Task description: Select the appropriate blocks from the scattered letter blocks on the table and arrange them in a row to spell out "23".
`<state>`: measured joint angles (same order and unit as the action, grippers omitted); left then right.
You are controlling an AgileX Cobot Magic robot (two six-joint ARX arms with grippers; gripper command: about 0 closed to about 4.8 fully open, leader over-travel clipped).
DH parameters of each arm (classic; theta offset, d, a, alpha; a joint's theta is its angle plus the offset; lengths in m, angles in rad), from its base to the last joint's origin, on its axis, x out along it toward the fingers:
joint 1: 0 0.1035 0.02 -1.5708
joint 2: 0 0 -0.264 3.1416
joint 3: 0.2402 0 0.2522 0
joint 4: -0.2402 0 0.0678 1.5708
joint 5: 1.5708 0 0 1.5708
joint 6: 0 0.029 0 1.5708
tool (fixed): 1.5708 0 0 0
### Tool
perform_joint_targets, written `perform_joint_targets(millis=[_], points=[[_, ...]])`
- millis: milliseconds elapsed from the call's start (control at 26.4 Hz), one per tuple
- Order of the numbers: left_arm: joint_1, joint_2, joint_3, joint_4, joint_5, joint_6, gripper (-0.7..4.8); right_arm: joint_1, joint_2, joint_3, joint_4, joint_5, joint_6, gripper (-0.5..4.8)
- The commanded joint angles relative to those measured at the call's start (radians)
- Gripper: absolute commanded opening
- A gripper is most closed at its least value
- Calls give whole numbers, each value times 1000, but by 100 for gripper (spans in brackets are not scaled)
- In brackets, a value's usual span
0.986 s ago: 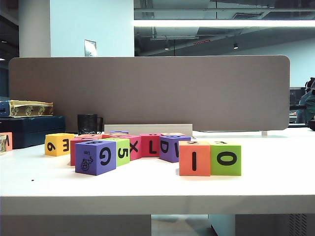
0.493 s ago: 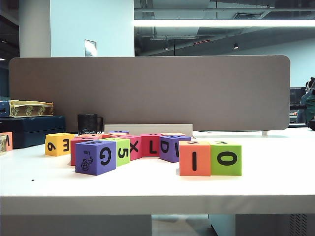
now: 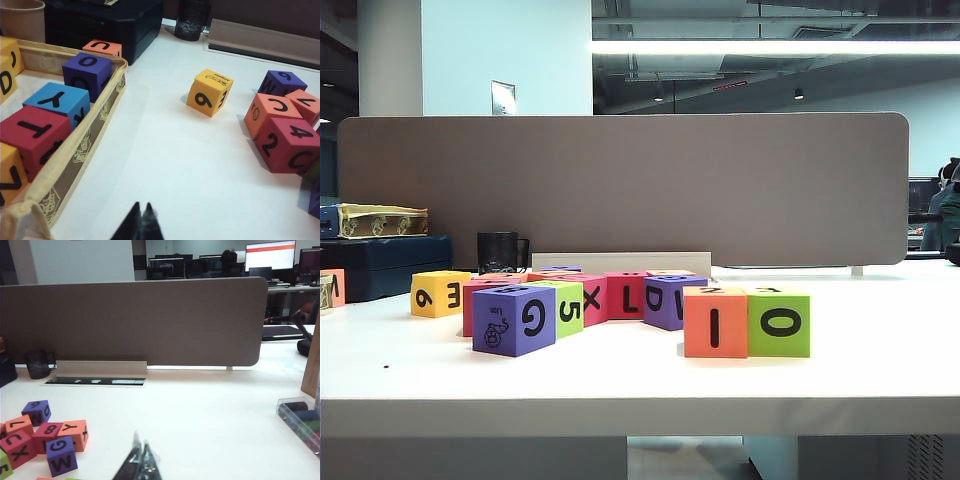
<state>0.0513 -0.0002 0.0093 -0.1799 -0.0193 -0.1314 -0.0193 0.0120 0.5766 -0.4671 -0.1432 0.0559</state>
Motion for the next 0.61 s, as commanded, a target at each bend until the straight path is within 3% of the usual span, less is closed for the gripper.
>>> perform_joint_targets(millis=[38, 228, 607], points=[[-1, 0, 1, -7, 5, -3, -5, 1, -11, -60, 133, 4, 23, -1], [-1, 0, 1, -7, 5, -3, -5, 1, -12, -150, 246, 11, 23, -1], [-1, 0, 1, -7, 5, -3, -5, 17, -12, -293, 315, 12, 29, -1]])
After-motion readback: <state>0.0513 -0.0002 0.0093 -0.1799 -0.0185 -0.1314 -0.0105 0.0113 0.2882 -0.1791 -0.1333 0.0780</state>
